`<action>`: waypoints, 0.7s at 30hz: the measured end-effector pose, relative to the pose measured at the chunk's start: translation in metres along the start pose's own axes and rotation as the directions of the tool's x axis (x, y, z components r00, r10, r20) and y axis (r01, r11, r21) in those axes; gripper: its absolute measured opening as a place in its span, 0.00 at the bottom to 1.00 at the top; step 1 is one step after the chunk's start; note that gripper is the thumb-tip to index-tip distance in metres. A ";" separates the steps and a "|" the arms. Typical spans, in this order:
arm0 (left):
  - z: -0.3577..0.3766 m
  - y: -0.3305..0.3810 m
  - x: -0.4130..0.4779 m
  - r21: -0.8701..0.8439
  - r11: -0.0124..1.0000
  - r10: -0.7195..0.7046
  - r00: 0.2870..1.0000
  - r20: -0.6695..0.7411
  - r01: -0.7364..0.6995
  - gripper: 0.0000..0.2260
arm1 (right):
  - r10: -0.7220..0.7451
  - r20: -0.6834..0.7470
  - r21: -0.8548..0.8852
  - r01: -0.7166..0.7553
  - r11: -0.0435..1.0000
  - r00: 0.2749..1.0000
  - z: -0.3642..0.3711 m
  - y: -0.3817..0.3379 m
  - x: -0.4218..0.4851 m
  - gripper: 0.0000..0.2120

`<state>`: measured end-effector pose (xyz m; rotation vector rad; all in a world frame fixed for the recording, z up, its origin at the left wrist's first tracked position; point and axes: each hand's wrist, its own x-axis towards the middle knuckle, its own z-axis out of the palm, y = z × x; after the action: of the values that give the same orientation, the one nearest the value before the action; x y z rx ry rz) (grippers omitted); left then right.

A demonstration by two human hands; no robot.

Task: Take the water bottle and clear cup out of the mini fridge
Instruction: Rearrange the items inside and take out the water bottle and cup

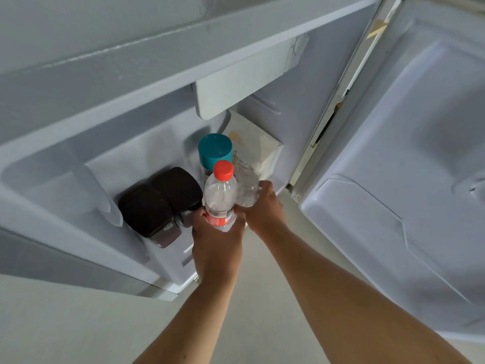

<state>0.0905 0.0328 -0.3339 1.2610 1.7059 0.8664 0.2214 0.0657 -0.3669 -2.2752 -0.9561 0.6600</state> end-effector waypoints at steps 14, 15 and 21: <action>0.014 -0.007 0.017 0.008 0.999 -0.042 0.999 0.019 0.042 0.37 | -0.083 0.098 -0.023 0.086 0.996 0.992 -0.001 0.010 -0.005 0.57; 0.014 -0.007 0.018 0.013 0.999 -0.038 0.999 0.016 0.038 0.38 | -0.087 0.092 -0.019 0.089 0.996 0.992 -0.001 0.009 -0.005 0.57; 0.018 -0.006 0.015 0.048 0.998 -0.052 0.999 -0.003 0.052 0.41 | -0.102 0.065 -0.114 0.109 0.988 0.993 0.004 0.012 -0.007 0.57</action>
<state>0.1019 0.0471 -0.3502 1.2428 1.7623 0.8004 0.2207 0.0549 -0.3761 -2.2987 -1.1628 0.6431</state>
